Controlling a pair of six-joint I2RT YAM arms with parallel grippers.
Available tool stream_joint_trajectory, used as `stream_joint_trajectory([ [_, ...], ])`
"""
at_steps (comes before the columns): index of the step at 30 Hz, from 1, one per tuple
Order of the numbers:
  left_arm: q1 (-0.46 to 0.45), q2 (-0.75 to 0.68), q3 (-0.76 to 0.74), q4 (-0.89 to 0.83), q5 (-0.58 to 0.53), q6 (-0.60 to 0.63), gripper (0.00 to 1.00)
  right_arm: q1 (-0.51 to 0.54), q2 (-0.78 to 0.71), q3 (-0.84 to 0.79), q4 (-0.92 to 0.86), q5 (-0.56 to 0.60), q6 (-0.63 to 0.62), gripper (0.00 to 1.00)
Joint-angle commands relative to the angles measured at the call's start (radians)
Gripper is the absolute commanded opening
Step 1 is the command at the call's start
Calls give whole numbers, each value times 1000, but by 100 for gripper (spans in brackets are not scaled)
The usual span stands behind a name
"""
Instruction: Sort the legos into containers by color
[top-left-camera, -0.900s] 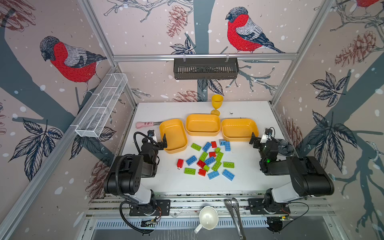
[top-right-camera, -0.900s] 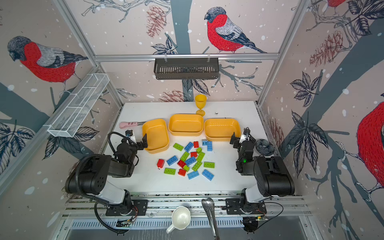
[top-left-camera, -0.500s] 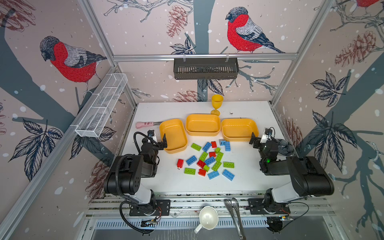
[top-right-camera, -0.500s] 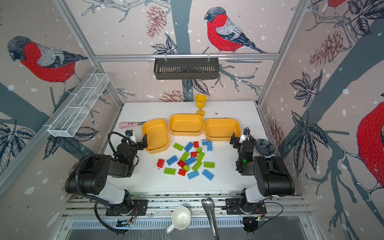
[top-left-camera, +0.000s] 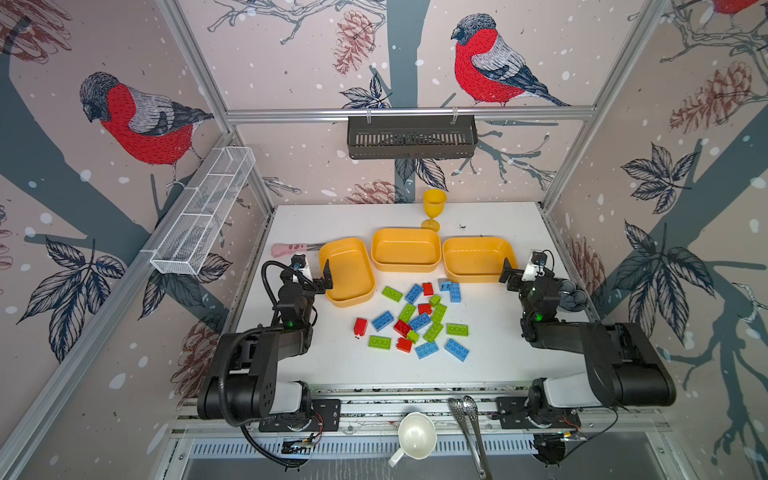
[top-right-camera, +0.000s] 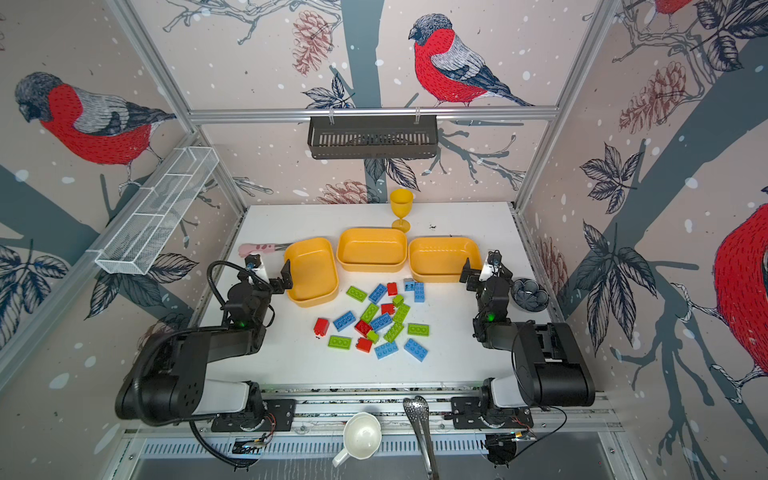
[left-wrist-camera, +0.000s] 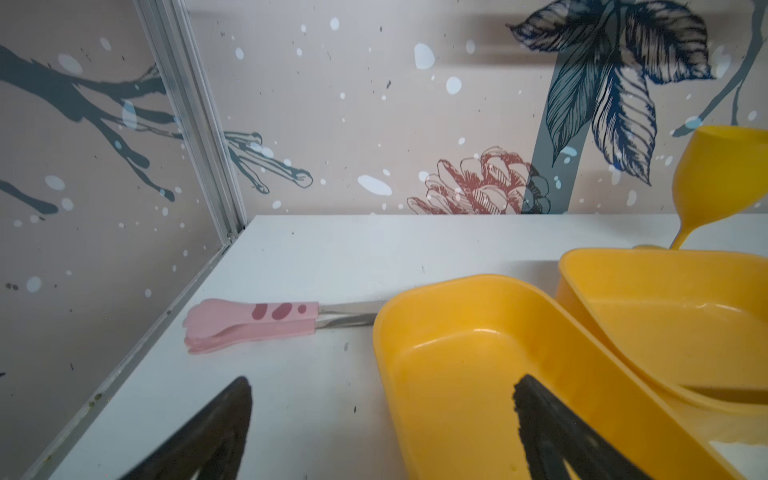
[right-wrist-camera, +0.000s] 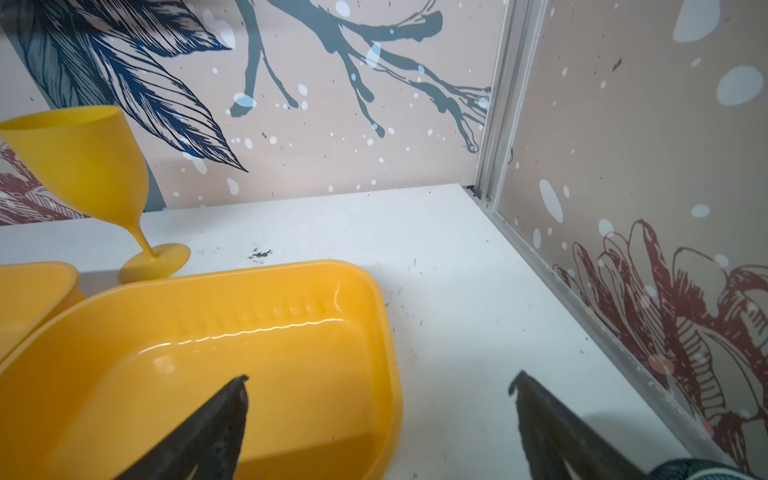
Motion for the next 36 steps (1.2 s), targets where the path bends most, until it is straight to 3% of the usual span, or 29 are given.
stream_joint_trajectory([
  [1,-4,-97,38,-159,-10,-4,97,3,-57,4,-76,-14,-19,99],
  [8,-33,-264,228,-634,6,-87,97,15,-236,73,-299,-97,1,99],
  [14,-106,-221,468,-1149,25,-191,97,52,-335,176,-527,-190,1,99],
  [17,-146,-197,543,-1344,2,-229,97,78,-377,224,-648,-270,-6,100],
  [19,-161,-196,564,-1430,46,-221,97,101,-396,254,-736,-319,-10,100],
  [26,-239,-276,554,-1578,156,-278,96,212,-463,295,-962,-436,2,99],
  [29,-359,-307,538,-1602,92,-329,96,256,-480,312,-1045,-465,1,99],
  [36,-512,-276,479,-1652,-26,-492,93,347,-545,313,-1140,-510,-9,99],
])
